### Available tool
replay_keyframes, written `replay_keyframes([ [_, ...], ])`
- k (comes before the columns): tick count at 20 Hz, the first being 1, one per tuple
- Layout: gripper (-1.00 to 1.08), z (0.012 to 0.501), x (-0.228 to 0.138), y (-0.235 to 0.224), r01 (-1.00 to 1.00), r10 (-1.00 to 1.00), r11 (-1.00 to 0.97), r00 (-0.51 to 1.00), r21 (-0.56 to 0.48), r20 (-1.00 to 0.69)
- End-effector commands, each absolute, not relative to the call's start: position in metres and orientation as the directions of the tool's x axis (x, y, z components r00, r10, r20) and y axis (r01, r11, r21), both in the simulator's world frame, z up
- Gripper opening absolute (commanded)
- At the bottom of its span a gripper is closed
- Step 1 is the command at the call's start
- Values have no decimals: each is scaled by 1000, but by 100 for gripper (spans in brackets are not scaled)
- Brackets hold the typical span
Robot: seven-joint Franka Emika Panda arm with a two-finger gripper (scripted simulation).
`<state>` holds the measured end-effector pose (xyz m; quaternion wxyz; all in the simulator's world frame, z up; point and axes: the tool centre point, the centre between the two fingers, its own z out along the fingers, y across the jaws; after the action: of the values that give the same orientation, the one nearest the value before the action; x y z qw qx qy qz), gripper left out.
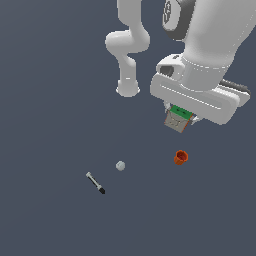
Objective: Pick up a designated object from a clutter of objects.
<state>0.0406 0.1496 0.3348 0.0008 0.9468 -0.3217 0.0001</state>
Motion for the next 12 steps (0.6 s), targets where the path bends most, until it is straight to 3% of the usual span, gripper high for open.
replay_keyframes([
  [1, -100, 355, 44, 163, -610, -610, -792, 792, 1, 1],
  [12, -100, 399, 54, 195, -610, -610, -792, 792, 0, 0],
])
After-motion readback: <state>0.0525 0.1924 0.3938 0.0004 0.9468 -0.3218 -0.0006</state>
